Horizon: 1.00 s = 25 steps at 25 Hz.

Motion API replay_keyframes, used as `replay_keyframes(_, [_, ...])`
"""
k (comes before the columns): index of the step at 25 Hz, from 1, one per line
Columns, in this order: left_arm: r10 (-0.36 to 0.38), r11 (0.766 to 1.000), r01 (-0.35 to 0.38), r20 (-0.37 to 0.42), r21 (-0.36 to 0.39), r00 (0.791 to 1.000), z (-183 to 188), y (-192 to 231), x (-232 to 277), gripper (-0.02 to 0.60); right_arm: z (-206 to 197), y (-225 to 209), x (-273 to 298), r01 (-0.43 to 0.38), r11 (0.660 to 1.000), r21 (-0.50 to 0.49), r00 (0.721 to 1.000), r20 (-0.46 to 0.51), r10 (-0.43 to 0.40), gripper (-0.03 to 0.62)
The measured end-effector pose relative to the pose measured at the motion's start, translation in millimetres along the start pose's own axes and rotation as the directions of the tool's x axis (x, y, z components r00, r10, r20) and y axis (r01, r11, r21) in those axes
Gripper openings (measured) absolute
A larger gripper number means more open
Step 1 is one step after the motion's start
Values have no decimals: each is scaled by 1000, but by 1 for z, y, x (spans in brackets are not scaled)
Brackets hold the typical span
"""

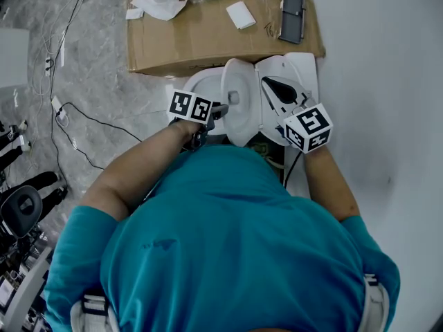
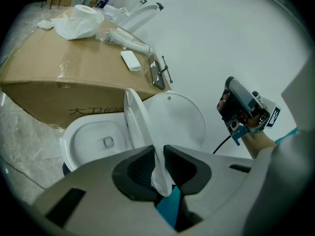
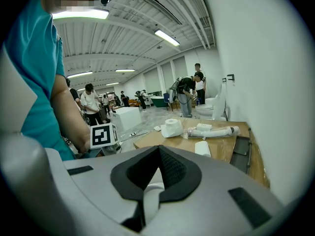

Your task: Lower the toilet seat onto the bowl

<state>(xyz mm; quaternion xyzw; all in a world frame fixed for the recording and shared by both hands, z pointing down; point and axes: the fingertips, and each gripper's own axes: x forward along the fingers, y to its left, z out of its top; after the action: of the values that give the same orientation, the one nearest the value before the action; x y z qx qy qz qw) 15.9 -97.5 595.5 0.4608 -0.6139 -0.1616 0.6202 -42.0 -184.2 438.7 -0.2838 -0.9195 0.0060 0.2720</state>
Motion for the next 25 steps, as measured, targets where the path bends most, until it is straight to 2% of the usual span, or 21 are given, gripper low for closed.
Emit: replay_keyframes(25, [80,993,-78,16,-94,997,-21,68,-21,58,-10,21,39,-52,999,-2,997,-52,52,-11])
